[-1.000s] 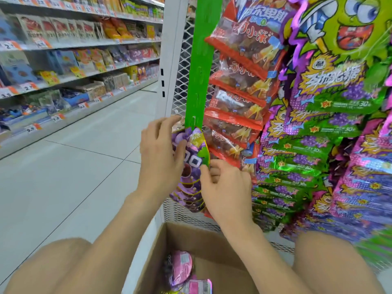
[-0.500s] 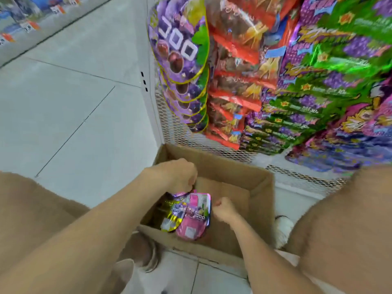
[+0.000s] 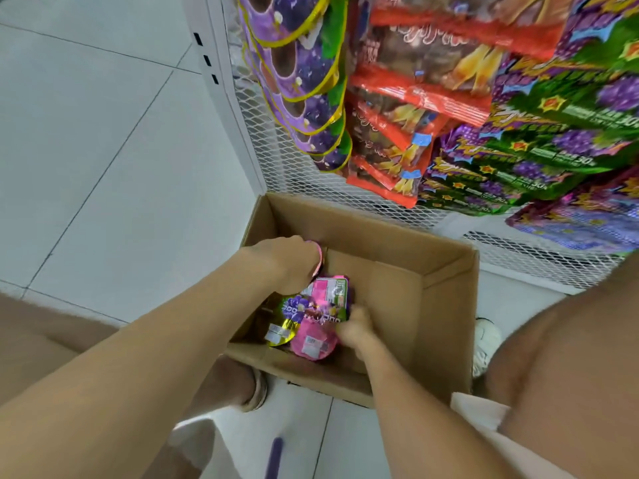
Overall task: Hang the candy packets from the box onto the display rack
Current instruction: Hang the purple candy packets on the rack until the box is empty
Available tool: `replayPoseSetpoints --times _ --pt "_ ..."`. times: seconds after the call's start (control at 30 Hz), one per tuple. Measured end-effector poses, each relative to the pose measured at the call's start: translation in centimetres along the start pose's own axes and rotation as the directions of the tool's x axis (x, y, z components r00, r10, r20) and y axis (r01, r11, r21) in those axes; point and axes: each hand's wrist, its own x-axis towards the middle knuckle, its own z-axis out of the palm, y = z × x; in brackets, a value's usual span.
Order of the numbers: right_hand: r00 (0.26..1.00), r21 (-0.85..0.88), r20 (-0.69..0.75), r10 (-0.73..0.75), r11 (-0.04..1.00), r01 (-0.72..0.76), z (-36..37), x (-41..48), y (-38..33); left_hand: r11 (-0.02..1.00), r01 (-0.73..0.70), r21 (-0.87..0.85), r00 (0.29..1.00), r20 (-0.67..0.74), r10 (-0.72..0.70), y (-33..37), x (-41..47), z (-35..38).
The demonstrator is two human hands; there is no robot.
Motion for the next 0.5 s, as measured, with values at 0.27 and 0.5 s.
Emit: replayPoseSetpoints --times 0.27,0.5 --pt "0.947 -0.23 -0.32 0.014 0.969 -0.093 -5.0 -3.6 -2.9 1.0 0.002 -0.01 1.0 0.015 -0.002 0.7 -0.7 -0.9" --pt "0.696 -0.34 -0.318 -0.644 0.763 0.55 -8.6 -13.2 -11.3 0.933 0.057 -0.355 0.996 -0.037 -0.075 3.4 -3.9 -3.3"
